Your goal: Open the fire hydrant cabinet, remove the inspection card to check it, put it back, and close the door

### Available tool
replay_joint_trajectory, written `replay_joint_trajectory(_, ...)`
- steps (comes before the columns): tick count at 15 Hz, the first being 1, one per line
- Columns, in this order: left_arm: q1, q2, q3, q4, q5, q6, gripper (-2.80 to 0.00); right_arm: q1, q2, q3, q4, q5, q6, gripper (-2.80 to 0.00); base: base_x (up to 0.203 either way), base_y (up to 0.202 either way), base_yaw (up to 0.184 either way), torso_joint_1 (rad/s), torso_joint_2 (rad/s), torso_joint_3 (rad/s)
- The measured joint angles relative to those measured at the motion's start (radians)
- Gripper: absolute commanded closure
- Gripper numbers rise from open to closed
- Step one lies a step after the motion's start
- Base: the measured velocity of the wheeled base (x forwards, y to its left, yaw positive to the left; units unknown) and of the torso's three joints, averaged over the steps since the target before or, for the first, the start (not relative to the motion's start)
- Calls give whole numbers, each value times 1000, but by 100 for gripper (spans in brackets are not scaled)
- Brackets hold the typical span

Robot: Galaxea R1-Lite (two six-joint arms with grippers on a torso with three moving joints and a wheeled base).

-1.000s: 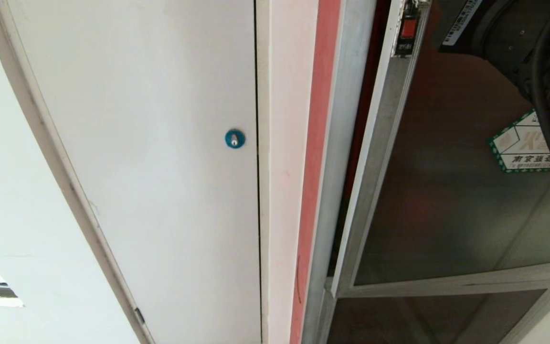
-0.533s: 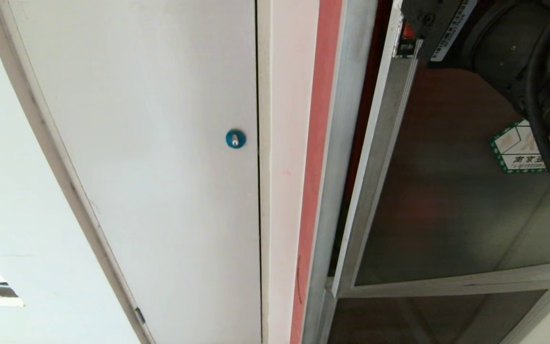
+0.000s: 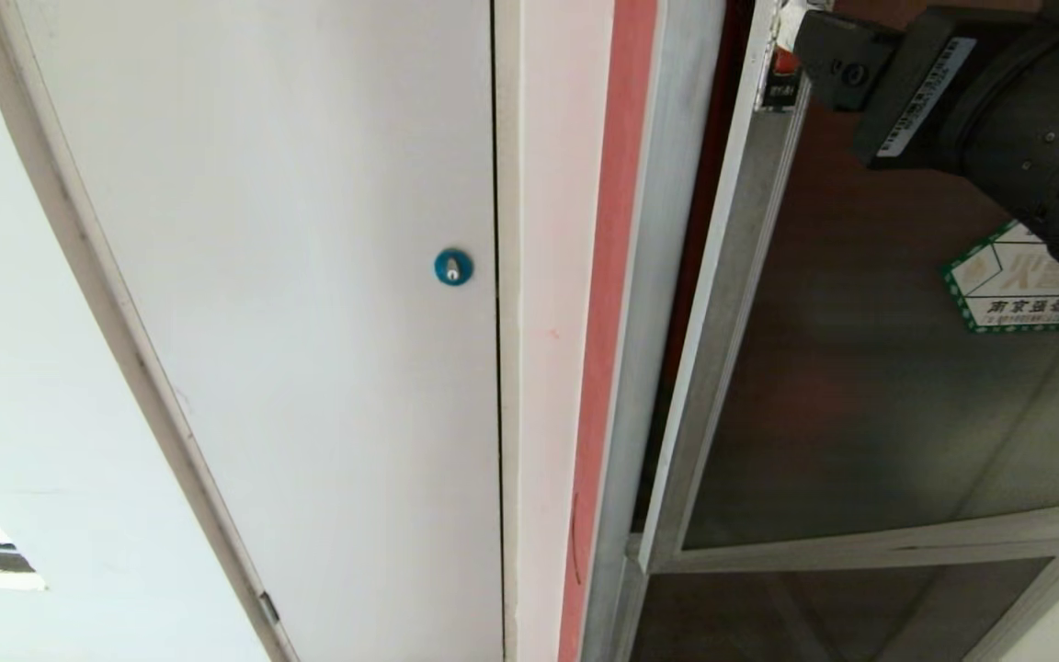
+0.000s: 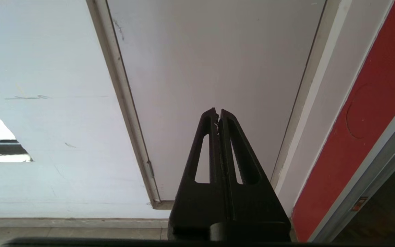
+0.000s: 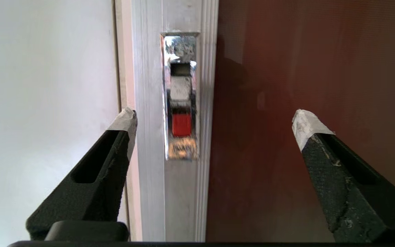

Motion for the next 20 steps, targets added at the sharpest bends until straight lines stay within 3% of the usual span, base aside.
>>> replay_joint_trajectory(7,0,0,0,0,0,0,0,1,-124,124,2,-3,-13,-280,0,0,0,0,0,0)
replay_joint_trajectory(8,0,0,0,0,0,0,0,0,-136,138,3,-3,-14,0,0,0,0,0,0,0)
replay_joint_trajectory(17,0,0,0,0,0,0,0,-11,-176,174,8,-4,-23,0,0,0,0,0,0,0)
replay_joint_trajectory(20,0,0,0,0,0,0,0,-39,-219,184,117,1,-22,0,0,0,0,0,0,0)
